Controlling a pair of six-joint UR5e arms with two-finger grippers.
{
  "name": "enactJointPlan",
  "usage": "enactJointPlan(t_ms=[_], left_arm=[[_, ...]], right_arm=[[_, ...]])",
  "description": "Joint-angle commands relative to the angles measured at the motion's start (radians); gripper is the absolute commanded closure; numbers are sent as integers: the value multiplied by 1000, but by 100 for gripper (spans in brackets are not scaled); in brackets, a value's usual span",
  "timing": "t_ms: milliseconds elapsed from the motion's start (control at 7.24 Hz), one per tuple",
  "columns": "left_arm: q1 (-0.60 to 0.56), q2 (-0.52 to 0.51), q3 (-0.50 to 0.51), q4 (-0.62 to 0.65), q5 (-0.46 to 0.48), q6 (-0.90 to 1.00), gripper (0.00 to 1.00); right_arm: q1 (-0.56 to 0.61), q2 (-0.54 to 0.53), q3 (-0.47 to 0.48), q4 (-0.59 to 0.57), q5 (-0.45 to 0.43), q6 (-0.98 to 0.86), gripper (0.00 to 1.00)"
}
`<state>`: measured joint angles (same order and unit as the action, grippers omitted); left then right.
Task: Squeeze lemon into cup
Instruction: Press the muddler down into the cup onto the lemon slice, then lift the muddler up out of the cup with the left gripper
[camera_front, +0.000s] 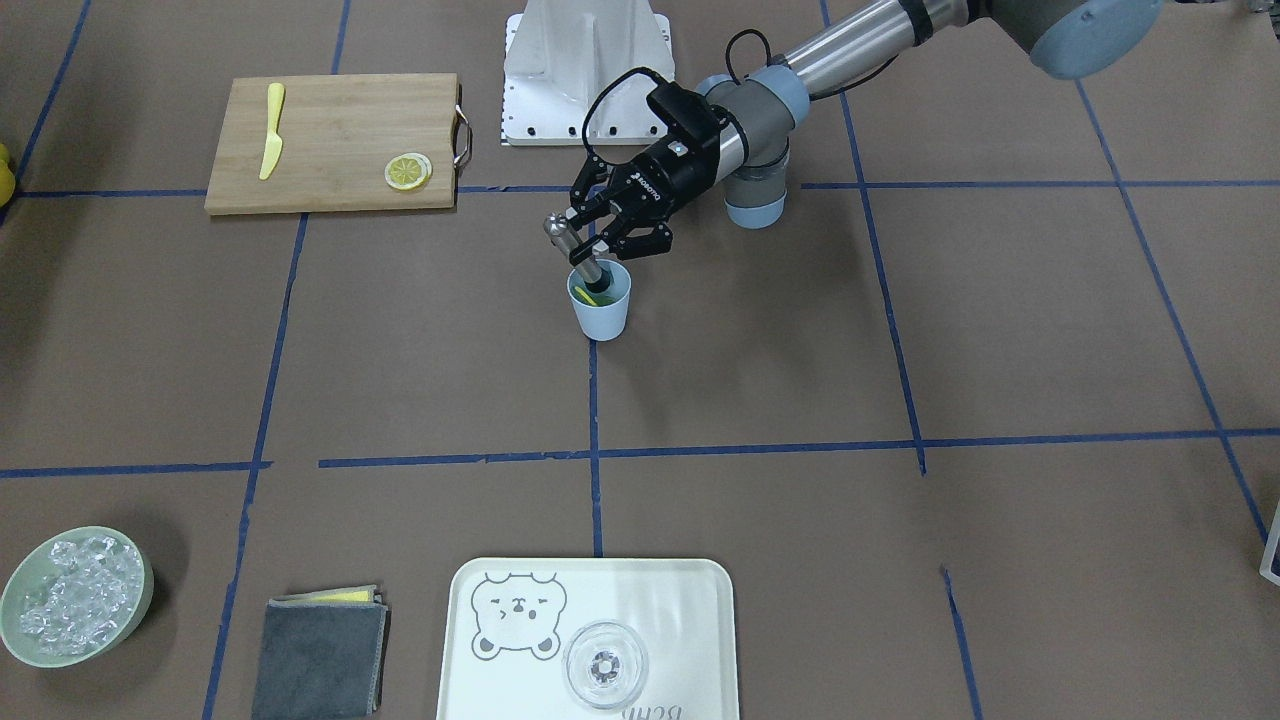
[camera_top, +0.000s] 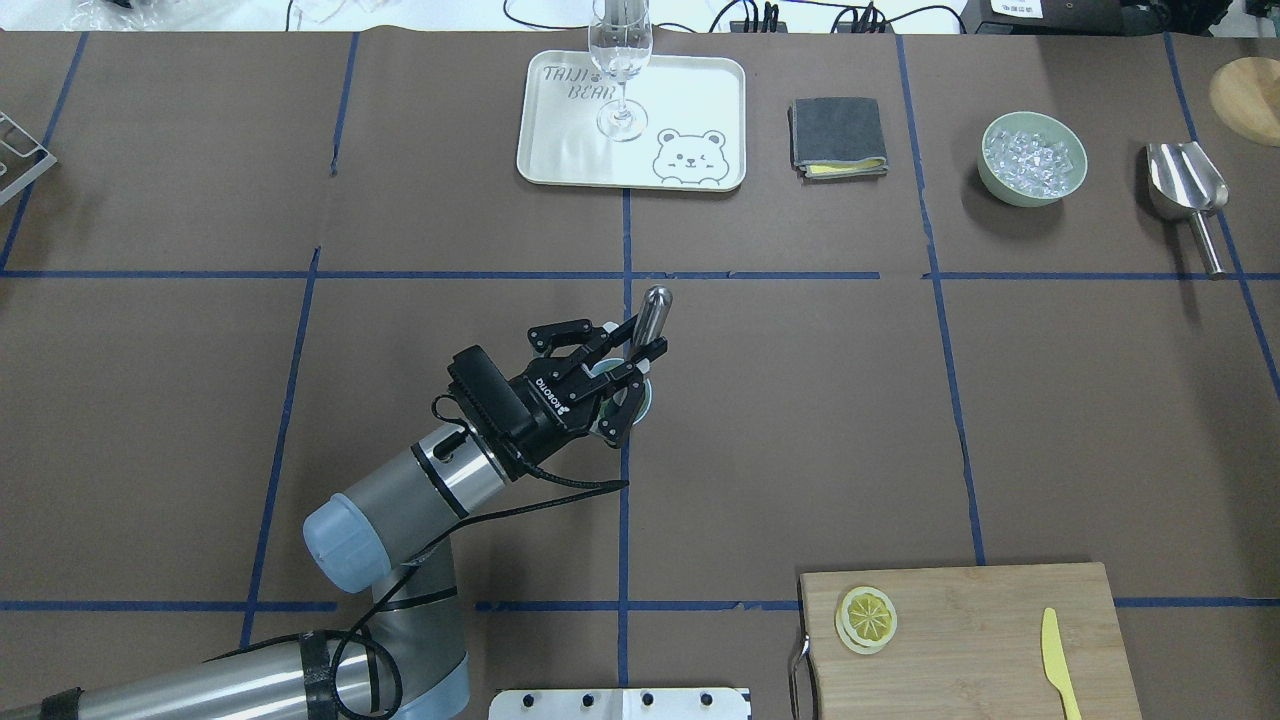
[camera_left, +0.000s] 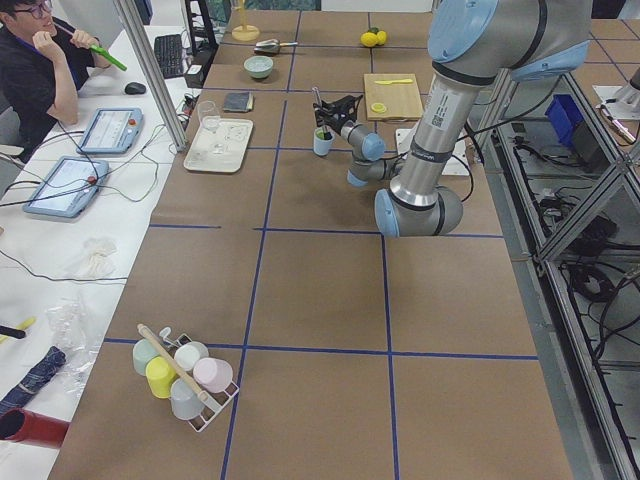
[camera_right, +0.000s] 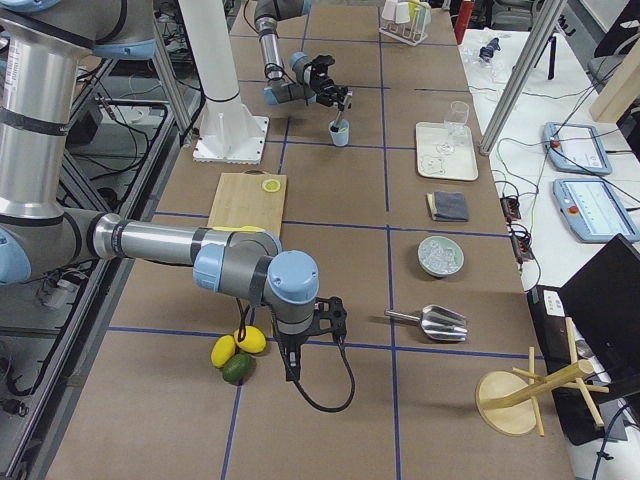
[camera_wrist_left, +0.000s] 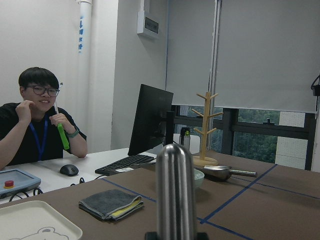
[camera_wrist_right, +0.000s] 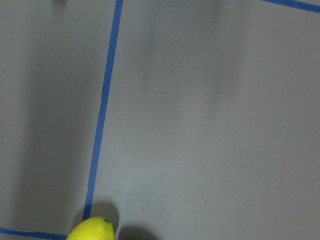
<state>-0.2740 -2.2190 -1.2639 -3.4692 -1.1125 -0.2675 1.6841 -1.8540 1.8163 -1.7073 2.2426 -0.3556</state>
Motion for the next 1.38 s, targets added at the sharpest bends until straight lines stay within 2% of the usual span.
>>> enactJointPlan(t_ms=[0, 138, 414, 690, 967, 1243], left_arm=[[-32, 1, -90, 7, -12, 21, 100], [-46, 5, -144, 75, -16, 16, 100], [-114, 16, -303, 333, -145, -40, 100], [-193, 16, -458, 695, -274, -160, 100], [-351, 25, -546, 1079, -567, -307, 100], [-562, 80, -621, 1498, -961, -447, 100]], right_arm=[[0, 3, 0, 0, 2, 1, 0], [0, 3, 0, 0, 2, 4, 0], [0, 4, 0, 0, 2, 1, 0], [0, 4, 0, 0, 3, 1, 0], [0, 4, 0, 0, 2, -3, 0], [2, -1, 0, 0, 0, -5, 0]])
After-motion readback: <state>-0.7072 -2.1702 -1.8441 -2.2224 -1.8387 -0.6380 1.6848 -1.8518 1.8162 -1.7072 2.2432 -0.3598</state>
